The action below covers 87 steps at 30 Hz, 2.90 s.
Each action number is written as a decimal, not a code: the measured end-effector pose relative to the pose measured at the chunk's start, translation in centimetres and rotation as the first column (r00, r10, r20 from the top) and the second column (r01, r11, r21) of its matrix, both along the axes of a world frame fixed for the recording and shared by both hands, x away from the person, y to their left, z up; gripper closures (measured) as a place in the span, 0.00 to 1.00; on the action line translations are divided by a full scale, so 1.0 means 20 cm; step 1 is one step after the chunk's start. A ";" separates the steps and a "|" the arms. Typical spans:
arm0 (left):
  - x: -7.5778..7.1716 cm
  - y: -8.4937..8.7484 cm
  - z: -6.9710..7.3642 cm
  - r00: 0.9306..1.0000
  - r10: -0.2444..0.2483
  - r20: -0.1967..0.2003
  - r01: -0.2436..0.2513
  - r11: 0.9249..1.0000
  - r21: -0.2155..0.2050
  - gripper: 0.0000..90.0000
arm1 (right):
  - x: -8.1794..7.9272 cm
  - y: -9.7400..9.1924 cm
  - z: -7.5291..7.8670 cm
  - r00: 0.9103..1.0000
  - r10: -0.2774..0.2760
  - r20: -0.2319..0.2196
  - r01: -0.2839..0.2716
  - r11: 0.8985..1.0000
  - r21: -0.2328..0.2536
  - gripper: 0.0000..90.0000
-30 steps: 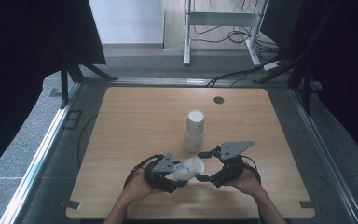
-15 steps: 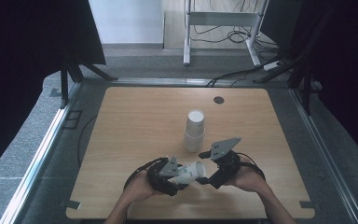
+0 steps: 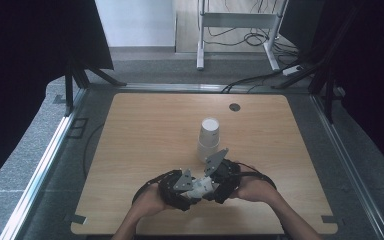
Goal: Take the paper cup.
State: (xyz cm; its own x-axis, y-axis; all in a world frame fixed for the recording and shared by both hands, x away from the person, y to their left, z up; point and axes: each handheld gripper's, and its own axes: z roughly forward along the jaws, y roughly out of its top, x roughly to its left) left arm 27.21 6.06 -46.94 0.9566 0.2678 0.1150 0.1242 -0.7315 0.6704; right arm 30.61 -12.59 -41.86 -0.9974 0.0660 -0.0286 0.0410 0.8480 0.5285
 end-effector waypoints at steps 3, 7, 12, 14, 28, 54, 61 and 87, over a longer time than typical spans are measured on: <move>0.00 0.00 0.00 1.000 -0.001 0.001 0.001 1.000 0.005 0.36 | 0.00 0.02 -0.01 1.000 0.013 0.008 -0.012 0.999 -0.035 0.19; 0.00 -0.01 0.00 1.000 -0.005 0.001 0.005 1.000 0.015 0.36 | 0.00 0.05 -0.02 1.000 0.026 0.001 -0.026 0.997 -0.070 0.24; -0.01 -0.02 -0.01 1.000 -0.003 0.004 0.003 1.000 0.025 0.36 | 0.00 0.06 -0.02 0.999 0.044 -0.002 -0.044 0.995 -0.090 0.32; -0.01 -0.02 -0.01 1.000 -0.004 0.004 0.004 1.000 0.028 0.36 | -0.01 0.06 -0.02 0.999 0.053 -0.010 -0.053 0.994 -0.094 0.37; 0.02 0.02 0.00 0.999 0.004 -0.037 -0.007 0.998 -0.057 0.22 | 0.00 -0.01 0.00 0.999 0.025 -0.046 -0.024 0.999 0.021 0.40; 0.05 0.14 0.04 0.995 -0.032 -0.094 -0.002 0.940 -0.341 0.17 | -0.02 -0.21 -0.08 0.999 0.000 -0.052 0.019 0.931 0.366 0.40; 0.06 0.15 0.03 0.993 -0.065 -0.095 0.024 0.925 -0.379 0.19 | -0.03 -0.22 -0.12 0.999 0.005 -0.050 0.015 0.913 0.407 0.40; 0.04 0.13 0.00 0.993 -0.105 -0.056 0.075 0.918 -0.390 0.35 | -0.02 -0.23 -0.16 0.998 0.027 -0.060 0.002 0.899 0.438 0.40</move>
State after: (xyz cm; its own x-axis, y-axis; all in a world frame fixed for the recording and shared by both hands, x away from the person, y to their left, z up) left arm 27.95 8.75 -46.84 0.9805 0.1892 -0.0526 0.1305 -0.4278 0.8944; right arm 30.19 -17.28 -45.05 -0.9970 0.0451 0.0633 0.0776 0.5321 0.8431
